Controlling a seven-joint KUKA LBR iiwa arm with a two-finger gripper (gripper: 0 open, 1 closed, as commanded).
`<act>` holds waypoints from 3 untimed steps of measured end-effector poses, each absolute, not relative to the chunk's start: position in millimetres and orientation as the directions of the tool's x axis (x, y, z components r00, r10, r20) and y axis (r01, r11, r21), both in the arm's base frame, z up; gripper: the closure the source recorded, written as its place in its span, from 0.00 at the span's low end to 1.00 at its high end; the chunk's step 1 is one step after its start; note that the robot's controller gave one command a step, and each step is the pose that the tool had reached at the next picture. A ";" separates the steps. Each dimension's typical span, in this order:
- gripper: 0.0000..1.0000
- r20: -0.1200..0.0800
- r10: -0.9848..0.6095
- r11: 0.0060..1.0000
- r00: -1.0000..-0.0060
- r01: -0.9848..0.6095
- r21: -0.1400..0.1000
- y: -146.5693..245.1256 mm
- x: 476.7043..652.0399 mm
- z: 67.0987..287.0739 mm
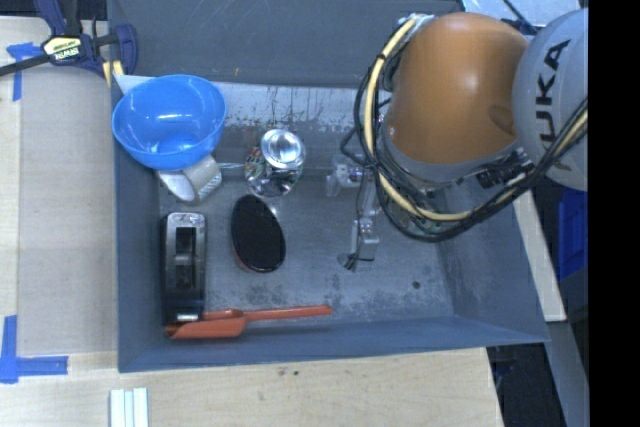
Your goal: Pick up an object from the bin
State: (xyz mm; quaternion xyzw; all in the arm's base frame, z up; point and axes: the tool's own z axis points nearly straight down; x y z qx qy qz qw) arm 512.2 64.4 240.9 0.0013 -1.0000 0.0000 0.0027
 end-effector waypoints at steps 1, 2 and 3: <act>0.00 -0.003 0.000 1.000 -1.000 0.000 0.001 64.2 513.8 245.0; 0.00 -0.009 -0.076 0.997 -0.997 -0.076 0.001 115.6 502.7 107.3; 0.00 -0.015 -0.190 0.982 -0.982 -0.190 -0.002 145.2 494.3 149.6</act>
Offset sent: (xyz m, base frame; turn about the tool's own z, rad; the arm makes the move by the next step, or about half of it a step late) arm -0.0148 0.0647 -0.1709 -0.0902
